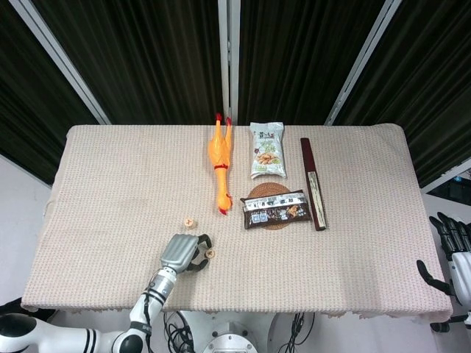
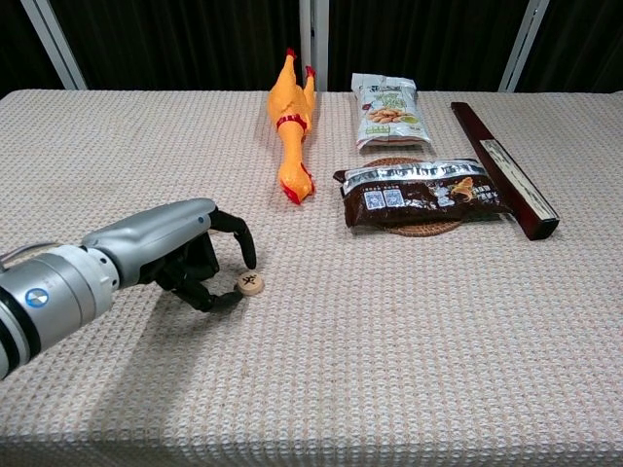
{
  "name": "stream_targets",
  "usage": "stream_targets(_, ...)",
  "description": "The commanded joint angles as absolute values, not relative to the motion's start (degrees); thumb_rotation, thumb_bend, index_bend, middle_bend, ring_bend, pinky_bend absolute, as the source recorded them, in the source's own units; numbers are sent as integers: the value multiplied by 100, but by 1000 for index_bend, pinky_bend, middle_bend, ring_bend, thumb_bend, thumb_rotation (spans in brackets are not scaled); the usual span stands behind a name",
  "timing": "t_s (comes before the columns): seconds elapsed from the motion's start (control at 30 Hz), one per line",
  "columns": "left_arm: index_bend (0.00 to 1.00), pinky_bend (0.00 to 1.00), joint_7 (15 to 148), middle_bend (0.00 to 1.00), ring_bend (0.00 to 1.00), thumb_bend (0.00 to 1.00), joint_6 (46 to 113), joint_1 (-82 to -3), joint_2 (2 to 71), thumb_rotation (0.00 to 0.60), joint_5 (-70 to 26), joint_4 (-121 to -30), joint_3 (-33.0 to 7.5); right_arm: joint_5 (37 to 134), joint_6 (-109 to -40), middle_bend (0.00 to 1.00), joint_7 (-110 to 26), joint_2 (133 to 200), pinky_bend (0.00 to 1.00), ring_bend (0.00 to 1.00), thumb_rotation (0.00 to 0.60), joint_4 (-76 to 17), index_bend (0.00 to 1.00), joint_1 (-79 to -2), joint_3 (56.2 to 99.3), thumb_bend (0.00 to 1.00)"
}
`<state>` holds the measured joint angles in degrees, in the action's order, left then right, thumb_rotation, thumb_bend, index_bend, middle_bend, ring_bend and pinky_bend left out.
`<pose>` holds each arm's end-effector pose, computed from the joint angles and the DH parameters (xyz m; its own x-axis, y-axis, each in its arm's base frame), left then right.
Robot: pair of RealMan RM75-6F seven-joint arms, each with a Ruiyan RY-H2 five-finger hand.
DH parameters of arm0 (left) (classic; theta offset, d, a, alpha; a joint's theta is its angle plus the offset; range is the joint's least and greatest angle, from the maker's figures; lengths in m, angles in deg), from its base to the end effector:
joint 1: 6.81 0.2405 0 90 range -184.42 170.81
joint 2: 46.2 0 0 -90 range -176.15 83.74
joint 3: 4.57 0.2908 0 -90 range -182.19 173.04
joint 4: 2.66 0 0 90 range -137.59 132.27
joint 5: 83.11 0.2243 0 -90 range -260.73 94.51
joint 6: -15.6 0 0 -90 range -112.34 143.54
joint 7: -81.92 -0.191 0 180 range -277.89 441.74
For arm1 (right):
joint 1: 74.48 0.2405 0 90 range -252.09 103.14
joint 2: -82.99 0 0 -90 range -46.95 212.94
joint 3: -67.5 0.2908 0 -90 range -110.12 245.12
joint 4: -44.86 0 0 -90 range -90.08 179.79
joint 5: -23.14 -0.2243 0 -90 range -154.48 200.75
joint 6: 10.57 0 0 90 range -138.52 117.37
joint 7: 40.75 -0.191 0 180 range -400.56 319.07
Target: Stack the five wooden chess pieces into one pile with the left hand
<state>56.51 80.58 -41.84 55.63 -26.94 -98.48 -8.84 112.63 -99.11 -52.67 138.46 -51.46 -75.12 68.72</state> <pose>-0.1388 0.3008 -0.1277 0.1854 0.4721 0.8618 0.9707 -0.2243 -0.0859 -0.3492 -0.1919 0.2076 0.2803 -0.0060 0.9599 -0.9597 0.0180 0.2803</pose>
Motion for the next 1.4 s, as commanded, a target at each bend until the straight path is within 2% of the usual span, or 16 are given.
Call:
stream_targets(0.03,428,1000,5744,1000,1000,289,7994,-4154,5554,600,-2669,-9862,-891,11261,-9916,0,-5257,13851,0,0,600,-5148,0,-7515,6873,299)
stream_targets(1.03,480,1000,6280,1000,1000,288,7662,-4034,5581,600,-2546,-9604,-1066,11185,-9835,0,-5187,13881,0,0,600,-5154,0,-7485,6896,298)
stream_targets(1.4,482,1000,6182,1000,1000,288,8277,-3855,4753,600,-2110,-10654,-1310,11174,-9790,0,-5134,13900,0,0,600,-5163,0,-7463,6896,298)
